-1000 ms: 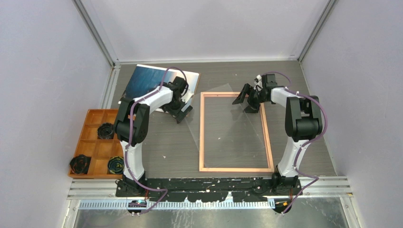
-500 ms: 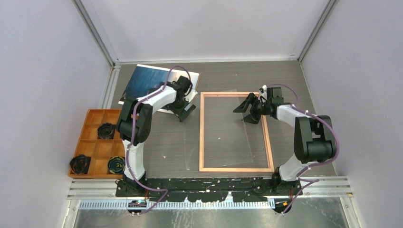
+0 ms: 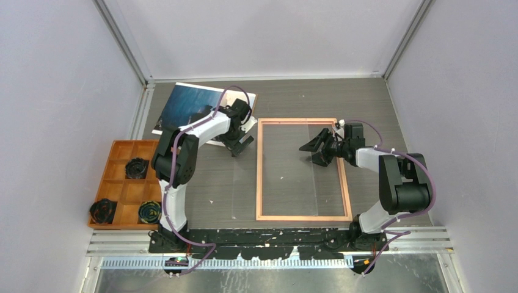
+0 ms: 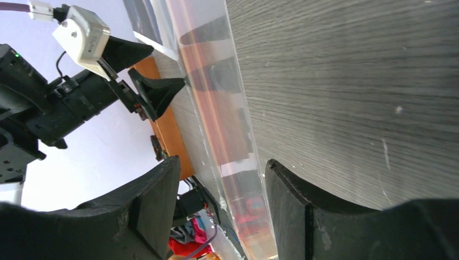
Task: Put the photo into the frame
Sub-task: Pick up the photo frame item from the photo frame.
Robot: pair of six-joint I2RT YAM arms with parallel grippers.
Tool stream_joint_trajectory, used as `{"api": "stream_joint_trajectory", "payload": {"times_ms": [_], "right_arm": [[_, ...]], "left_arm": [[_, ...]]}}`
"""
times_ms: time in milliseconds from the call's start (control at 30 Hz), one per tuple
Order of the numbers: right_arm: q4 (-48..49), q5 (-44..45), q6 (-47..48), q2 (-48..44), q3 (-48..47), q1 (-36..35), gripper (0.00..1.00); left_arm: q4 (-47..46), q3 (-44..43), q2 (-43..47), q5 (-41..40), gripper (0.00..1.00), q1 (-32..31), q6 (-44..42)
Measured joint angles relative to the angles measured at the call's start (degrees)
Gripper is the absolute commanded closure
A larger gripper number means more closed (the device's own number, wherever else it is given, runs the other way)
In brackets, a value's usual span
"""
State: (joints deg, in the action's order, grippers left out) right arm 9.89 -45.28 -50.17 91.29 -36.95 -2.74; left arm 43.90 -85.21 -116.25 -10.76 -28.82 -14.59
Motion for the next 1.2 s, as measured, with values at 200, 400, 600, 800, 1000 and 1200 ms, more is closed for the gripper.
{"api": "stream_joint_trajectory", "payload": {"times_ms": [200, 400, 600, 800, 1000, 1200], "right_arm": [[3.4, -1.6, -1.5, 1.6, 0.0, -0.9, 0.59], [-2.5, 0.1, 0.9, 0.9, -1.5, -1.1, 0.99], [-15.9, 7.6, 5.8, -8.8, -5.5, -1.7, 0.99], [-24.1, 13.0, 10.7, -16.1, -9.0, -1.7, 0.99], [-32.3, 15.8, 16.4, -16.4, -10.9, -1.6, 0.99], [-44.9, 22.9, 24.7, -16.9, -17.9, -1.7, 0.99]], "left_arm": [[-0.3, 0.1, 0.0, 0.0, 0.0, -0.3, -1.7], [-0.3, 0.1, 0.0, 0.3, 0.0, -0.4, -2.6], [0.1, 0.0, 0.1, 3.7, 0.0, -0.7, -2.8], [0.9, 0.0, 0.2, 7.1, 0.0, -1.2, -2.5], [3.4, -0.3, 0.2, 9.9, 0.0, -1.2, -2.1], [5.7, -3.2, 0.2, 14.3, 0.0, -1.3, -0.4]]}}
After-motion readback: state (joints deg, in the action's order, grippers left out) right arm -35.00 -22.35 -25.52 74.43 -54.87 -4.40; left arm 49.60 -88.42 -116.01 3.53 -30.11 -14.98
